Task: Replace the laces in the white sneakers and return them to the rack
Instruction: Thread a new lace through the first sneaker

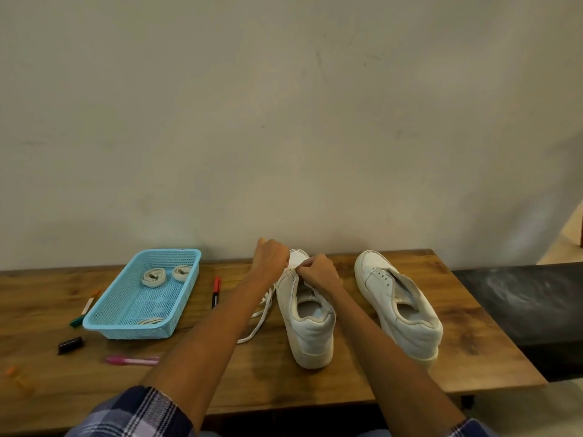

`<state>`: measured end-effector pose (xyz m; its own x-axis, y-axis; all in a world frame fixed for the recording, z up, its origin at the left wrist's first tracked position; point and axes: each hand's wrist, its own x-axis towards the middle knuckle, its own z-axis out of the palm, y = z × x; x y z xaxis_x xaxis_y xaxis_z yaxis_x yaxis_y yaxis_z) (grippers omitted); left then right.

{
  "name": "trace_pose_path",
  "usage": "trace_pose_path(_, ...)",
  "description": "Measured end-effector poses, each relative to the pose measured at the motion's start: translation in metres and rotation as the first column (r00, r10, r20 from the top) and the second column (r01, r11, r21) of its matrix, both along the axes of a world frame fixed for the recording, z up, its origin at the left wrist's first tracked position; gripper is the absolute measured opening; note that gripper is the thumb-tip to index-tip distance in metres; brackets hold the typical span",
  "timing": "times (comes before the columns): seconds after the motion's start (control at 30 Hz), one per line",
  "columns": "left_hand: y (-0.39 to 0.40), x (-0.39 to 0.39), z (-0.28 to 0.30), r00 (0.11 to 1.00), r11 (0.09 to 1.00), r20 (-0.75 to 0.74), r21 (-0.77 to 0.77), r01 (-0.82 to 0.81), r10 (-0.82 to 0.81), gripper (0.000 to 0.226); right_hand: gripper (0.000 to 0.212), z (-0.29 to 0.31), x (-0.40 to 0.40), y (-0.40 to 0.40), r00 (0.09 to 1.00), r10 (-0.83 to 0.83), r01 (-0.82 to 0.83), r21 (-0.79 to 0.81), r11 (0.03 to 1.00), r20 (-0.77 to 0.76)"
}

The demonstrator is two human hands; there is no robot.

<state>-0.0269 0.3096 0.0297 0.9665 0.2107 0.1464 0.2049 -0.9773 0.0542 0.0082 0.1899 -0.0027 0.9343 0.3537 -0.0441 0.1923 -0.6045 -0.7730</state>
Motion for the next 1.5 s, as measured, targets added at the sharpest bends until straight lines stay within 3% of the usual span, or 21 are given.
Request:
trace_pose_path(0.13,-0.006,0.003,-0.009,0.998,0.999,-0.055,0.041,-0.013,0.015,0.019,0.022,-0.003,0.001,0.001,1.0,0.002,-0.002,-0.011,1.0,0.013)
trace_pose_path(0.23,-0.009,0.003,-0.018,1.0,0.999,-0.017,0.046,-0.023,0.024,0.018,0.022,-0.002,0.001,0.0,1.0,-0.007,0.007,-0.015,1.0,0.025)
trace_pose_path(0.33,-0.007,-0.002,-0.022,0.985,0.979,0.079,-0.147,-0.141,0.153,0.019,0.023,-0.003,0.0,0.0,1.0,0.007,-0.007,-0.011,1.0,0.023)
trace_pose_path(0.47,-0.008,-0.003,-0.024,0.978,0.908,0.042,-0.381,-0.174,0.205,0.02,0.024,-0.002,-0.002,-0.001,0.999,-0.003,0.004,-0.029,1.0,0.038)
trace_pose_path(0.57,-0.008,-0.002,-0.019,0.986,0.88,0.019,-0.454,-0.138,0.165,0.02,0.022,-0.002,-0.002,0.0,0.998,-0.002,0.006,-0.064,0.998,0.063)
trace_pose_path(0.77,-0.011,-0.002,-0.001,0.986,0.846,-0.105,-0.507,-0.166,0.131,0.042,0.023,0.0,-0.006,0.007,0.992,0.007,0.02,-0.205,0.978,0.126)
trace_pose_path(0.9,-0.008,0.001,-0.002,0.977,0.794,-0.117,-0.57,-0.212,0.177,0.029,0.02,0.001,-0.007,0.007,0.988,-0.081,0.09,-0.07,0.993,0.131)
trace_pose_path(1.0,-0.009,0.001,-0.005,0.977,0.783,-0.11,-0.586,-0.211,0.181,0.023,0.015,0.008,-0.001,-0.001,0.961,-0.253,0.244,0.082,0.966,0.116)
trace_pose_path(1.07,-0.009,0.0,-0.006,0.978,0.783,-0.105,-0.587,-0.207,0.18,0.023,0.014,0.02,0.009,-0.016,0.899,-0.432,0.407,0.229,0.885,0.073)
trace_pose_path(1.13,-0.01,0.0,-0.006,0.979,0.801,-0.092,-0.564,-0.201,0.181,0.031,0.011,0.033,0.019,-0.032,0.811,-0.586,0.537,0.399,0.743,0.0)
trace_pose_path(1.2,-0.014,0.001,-0.004,0.995,0.822,-0.017,-0.561,-0.092,0.1,0.041,0.01,0.042,0.026,-0.039,0.85,-0.525,0.449,0.482,0.752,0.029)
trace_pose_path(1.3,-0.026,0.007,0.0,0.973,0.682,0.231,-0.716,0.149,0.03,0.034,0.007,0.053,0.021,-0.032,0.969,-0.231,0.168,0.445,0.88,0.09)
trace_pose_path(1.43,-0.036,0.008,0.014,0.893,0.518,0.382,-0.828,0.216,0.237,0.018,0.007,0.053,0.017,-0.018,0.981,-0.168,0.112,0.418,0.901,0.099)
trace_pose_path(1.5,-0.033,0.005,0.016,0.866,0.466,0.376,-0.862,0.197,0.329,0.019,0.009,0.048,0.015,-0.014,0.991,-0.123,0.104,0.267,0.958,0.052)
